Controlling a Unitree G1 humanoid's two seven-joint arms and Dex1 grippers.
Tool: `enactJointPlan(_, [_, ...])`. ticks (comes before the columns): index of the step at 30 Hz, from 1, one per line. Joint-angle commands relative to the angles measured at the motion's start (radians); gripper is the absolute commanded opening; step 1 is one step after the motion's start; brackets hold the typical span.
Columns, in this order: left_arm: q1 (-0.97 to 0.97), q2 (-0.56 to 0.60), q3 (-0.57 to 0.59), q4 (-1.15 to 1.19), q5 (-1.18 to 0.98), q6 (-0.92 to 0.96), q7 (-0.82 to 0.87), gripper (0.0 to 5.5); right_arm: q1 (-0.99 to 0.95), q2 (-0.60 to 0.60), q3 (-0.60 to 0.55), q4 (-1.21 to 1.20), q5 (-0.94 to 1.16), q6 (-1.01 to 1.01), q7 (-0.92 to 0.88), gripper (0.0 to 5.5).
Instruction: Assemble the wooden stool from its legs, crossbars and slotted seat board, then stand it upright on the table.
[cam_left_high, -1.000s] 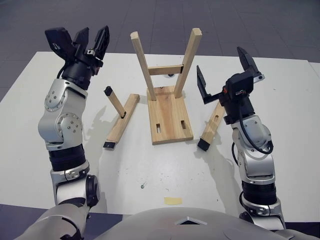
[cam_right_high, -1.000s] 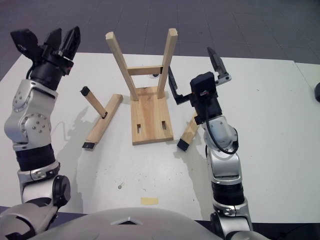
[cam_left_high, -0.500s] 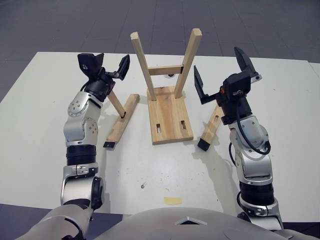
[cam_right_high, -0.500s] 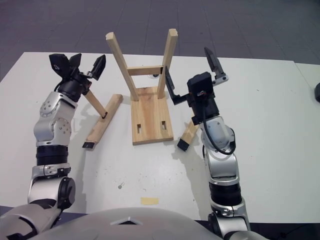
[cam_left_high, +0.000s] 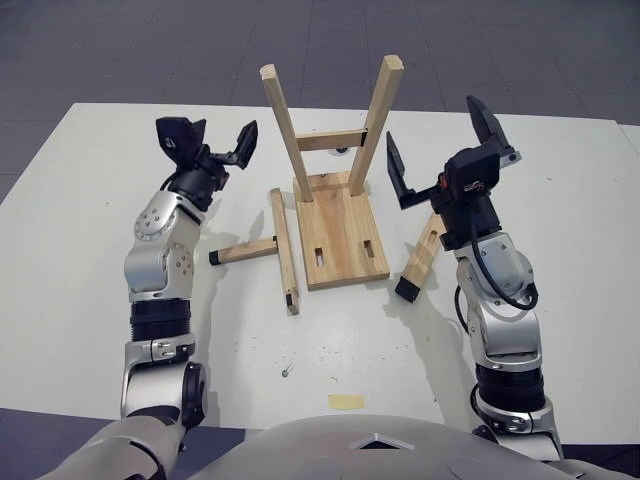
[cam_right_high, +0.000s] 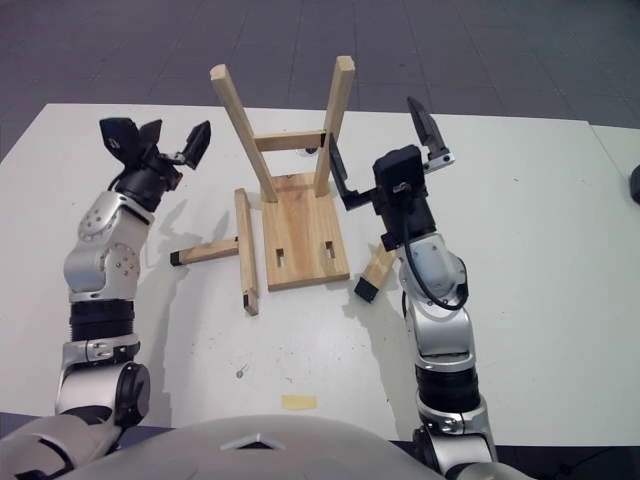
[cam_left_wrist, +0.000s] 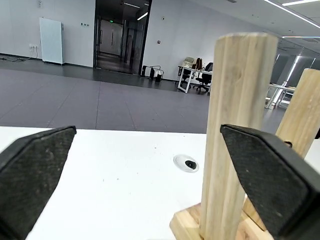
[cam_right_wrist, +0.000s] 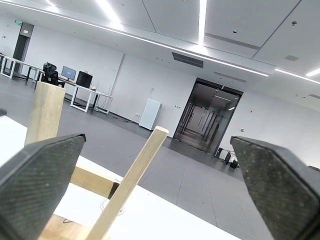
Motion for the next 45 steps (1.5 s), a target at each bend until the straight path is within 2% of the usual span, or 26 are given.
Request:
enactJointPlan(1, [-0.048,0.042,0.036,-0.104,-0.024,0.108,0.056,5.36,0.014,0.009,0.012,-0.011,-0.008,0.010,-0.009,5.40])
enactJointPlan(5, [0.108,0.059,-0.001,-0.299,-0.042,0.385,0.144,5.36,0.031,0.001,0.005,-0.013,-0.007,0.016,-0.009,5.40])
enactJointPlan(9, [0.290,0.036,-0.007,-0.590,-0.155,0.718,0.237,5.36,0.057,-0.005,-0.001,-0.025,-0.008,0.023,-0.012,5.40])
enactJointPlan(14, [0.345,0.057,0.002,-0.812,-0.266,1.059,0.259,5.36,0.099,-0.001,0.006,-0.053,-0.022,0.033,-0.028,5.40])
enactJointPlan(18, [0.347,0.069,-0.043,-0.824,-0.273,1.194,0.244,5.36,0.120,0.020,0.028,-0.075,-0.046,0.049,-0.051,5.40])
enactJointPlan(23, [0.359,0.117,-0.116,-0.785,-0.221,1.185,0.224,5.36,0.155,0.042,0.049,-0.097,-0.064,0.058,-0.074,5.40])
enactJointPlan(31, [0.382,0.303,-0.306,-0.727,-0.097,0.992,0.121,5.36,0.177,0.073,0.076,-0.103,-0.096,0.057,-0.107,5.40])
enactJointPlan(35, [0.371,0.377,-0.313,-0.707,-0.063,0.941,0.068,5.36,0.189,0.093,0.092,-0.103,-0.111,0.052,-0.128,5.40])
enactJointPlan(42, [0.333,0.585,-0.218,-0.638,-0.027,0.904,-0.057,5.36,0.212,0.133,0.113,-0.104,-0.153,0.043,-0.184,5.40])
enactJointPlan(45, [0.277,0.622,-0.236,-0.593,-0.007,0.867,-0.103,5.36,0.224,0.143,0.117,-0.103,-0.164,0.034,-0.202,5.40])
